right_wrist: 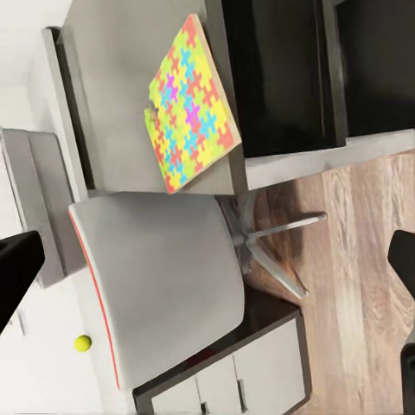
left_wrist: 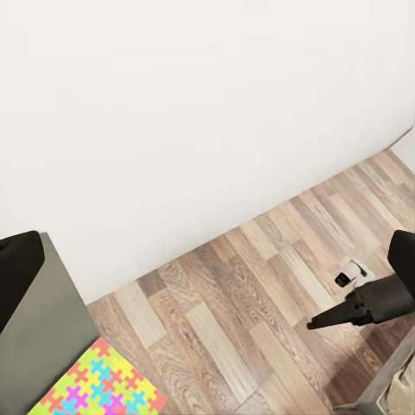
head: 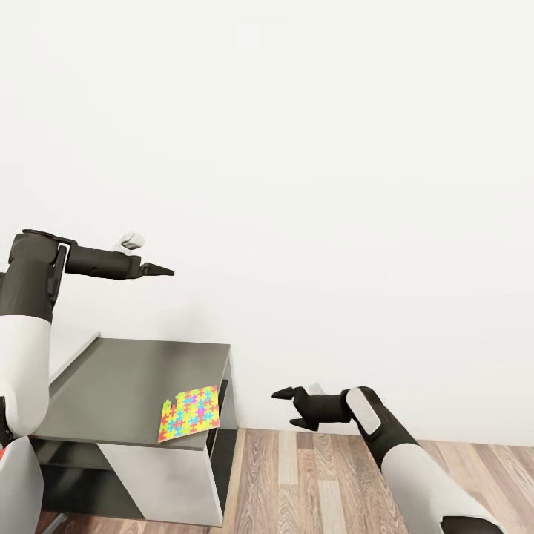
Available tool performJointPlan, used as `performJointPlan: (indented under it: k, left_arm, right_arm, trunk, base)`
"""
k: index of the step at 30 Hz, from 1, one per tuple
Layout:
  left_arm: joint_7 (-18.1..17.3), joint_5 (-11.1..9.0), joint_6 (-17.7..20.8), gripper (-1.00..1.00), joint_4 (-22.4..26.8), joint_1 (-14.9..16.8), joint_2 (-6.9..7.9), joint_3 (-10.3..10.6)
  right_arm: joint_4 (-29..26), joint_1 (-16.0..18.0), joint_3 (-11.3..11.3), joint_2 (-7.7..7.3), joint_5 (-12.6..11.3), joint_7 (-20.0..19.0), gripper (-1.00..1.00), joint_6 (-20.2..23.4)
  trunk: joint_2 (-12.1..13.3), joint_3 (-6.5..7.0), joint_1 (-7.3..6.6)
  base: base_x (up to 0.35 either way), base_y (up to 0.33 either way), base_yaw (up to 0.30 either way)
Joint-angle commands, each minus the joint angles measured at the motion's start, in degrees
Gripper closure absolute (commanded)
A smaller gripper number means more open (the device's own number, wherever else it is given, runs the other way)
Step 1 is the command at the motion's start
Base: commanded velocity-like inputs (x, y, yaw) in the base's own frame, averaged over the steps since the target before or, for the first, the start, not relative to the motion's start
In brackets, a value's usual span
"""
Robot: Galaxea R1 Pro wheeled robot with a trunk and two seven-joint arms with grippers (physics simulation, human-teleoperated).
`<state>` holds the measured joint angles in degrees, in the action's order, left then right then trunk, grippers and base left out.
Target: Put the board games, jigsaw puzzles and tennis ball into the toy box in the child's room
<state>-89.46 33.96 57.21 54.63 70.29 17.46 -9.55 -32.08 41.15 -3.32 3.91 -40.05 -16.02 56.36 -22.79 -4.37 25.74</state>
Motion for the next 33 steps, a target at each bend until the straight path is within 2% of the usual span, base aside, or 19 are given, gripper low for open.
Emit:
performJointPlan:
  k: [1,4,14,17,23,33]
  left_arm:
    - [-0.54,0.63,0.53,-1.0,0.04,0.05,-0.02,-0.09]
    - [-0.54,0.78,0.36,-1.0,0.01,0.03,0.0,-0.11]
    - [-0.54,0.85,0.43,-1.0,-0.05,0.02,-0.03,-0.03]
    - [-0.54,0.85,0.48,-1.0,-0.05,0.02,-0.05,-0.03]
    - [-0.54,0.88,0.45,-1.0,-0.05,0.02,-0.05,-0.03]
    - [-0.54,0.91,0.39,-1.0,-0.05,-0.49,-0.05,-0.03]
  right_arm:
    - [-0.06,0.06,-0.35,0.25,0.61,-0.48,-1.0,0.27]
    - [-0.18,0.07,-0.31,0.83,0.6,-1.04,-1.0,0.26]
    - [-0.34,0.0,-0.01,1.28,0.81,-5.11,-1.0,0.18]
    - [-0.35,-0.01,0.0,1.28,0.83,-5.29,-1.0,-0.27]
    - [-0.35,-0.02,0.23,1.41,0.96,-5.47,-1.0,-4.48]
    - [-0.35,-0.42,0.26,1.45,1.18,-5.44,-1.0,-5.71]
  trunk:
    - [-0.13,-0.14,0.04]
    - [-0.13,-0.14,0.04]
    - [-4.14,-1.93,2.24]
    - [-5.35,-2.47,2.89]
    - [-7.75,-3.55,4.21]
    - [-11.76,-5.34,6.41]
  base:
    - [0.0,0.0,0.0]
    - [0.0,0.0,0.0]
    - [0.0,0.0,0.0]
    - [0.0,0.0,0.0]
    - [0.0,0.0,0.0]
    - [0.0,0.0,0.0]
